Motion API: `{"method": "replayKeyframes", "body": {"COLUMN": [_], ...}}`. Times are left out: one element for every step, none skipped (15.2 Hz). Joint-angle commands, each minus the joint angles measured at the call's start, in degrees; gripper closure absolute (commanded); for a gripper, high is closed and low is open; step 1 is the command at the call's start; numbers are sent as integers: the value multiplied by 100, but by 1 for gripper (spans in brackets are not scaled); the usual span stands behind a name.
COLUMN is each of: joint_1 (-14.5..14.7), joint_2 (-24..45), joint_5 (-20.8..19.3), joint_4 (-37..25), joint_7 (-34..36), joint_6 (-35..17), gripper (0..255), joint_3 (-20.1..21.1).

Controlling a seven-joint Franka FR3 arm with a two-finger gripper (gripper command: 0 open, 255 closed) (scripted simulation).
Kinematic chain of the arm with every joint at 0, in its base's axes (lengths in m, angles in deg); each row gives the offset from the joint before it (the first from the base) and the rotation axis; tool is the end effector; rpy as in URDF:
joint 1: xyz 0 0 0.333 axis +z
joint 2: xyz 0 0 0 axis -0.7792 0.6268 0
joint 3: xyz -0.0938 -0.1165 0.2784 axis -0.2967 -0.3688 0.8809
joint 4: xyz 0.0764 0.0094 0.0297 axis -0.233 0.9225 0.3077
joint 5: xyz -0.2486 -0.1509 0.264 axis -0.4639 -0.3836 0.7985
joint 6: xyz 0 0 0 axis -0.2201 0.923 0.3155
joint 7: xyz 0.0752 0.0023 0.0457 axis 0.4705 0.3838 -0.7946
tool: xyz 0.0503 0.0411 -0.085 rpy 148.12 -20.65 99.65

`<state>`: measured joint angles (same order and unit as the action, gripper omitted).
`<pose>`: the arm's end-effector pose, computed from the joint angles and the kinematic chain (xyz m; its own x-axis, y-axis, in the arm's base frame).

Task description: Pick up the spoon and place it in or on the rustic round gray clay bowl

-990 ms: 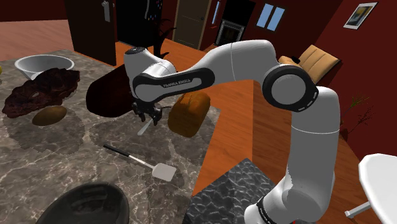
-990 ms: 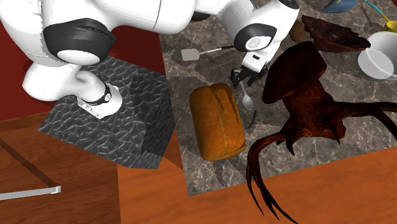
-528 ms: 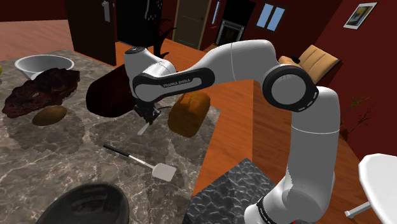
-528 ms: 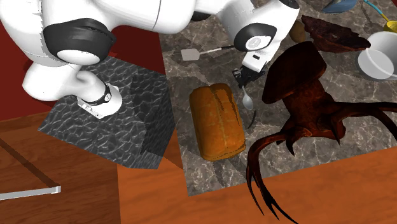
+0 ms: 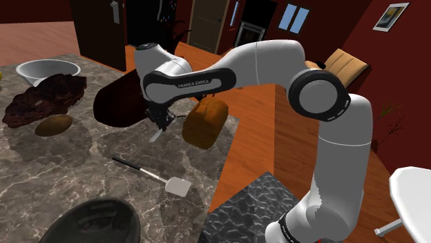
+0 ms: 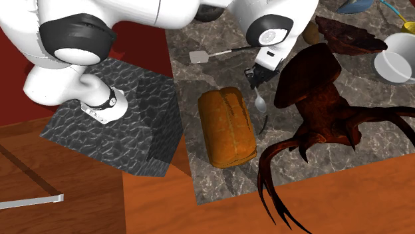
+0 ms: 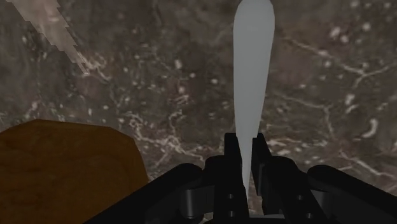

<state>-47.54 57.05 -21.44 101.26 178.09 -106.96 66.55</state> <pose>0.6101 0.2689 0.3584 0.5599 -0.8163 0.1419 -0.8273 -0.5414 0.1501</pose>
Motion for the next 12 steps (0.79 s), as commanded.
{"method": "replayKeyframes", "body": {"joint_1": [-10,-11,-11,-11,-10,-9,-8,-5,-3,0,4,8], "joint_2": [-60,-86,-111,-135,-157,-179,-199,-218,-236,-253,-269,-283], "joint_5": [37,52,68,83,97,111,124,136,148,159,170,180], "joint_4": [-78,-118,-159,-202,-247,-293,-341,-390,-442,-495,-550,-606], "joint_7": [-48,-65,-83,-100,-117,-134,-151,-168,-184,-200,-216,-232], "joint_6": [128,189,251,313,376,440,504,569,634,700,767,834], "gripper": [255,255,255,255,255,255,255,255,255,255,255,255], "joint_3": [15,23,30,37,43,49,55,61,67,72,77,81]}}
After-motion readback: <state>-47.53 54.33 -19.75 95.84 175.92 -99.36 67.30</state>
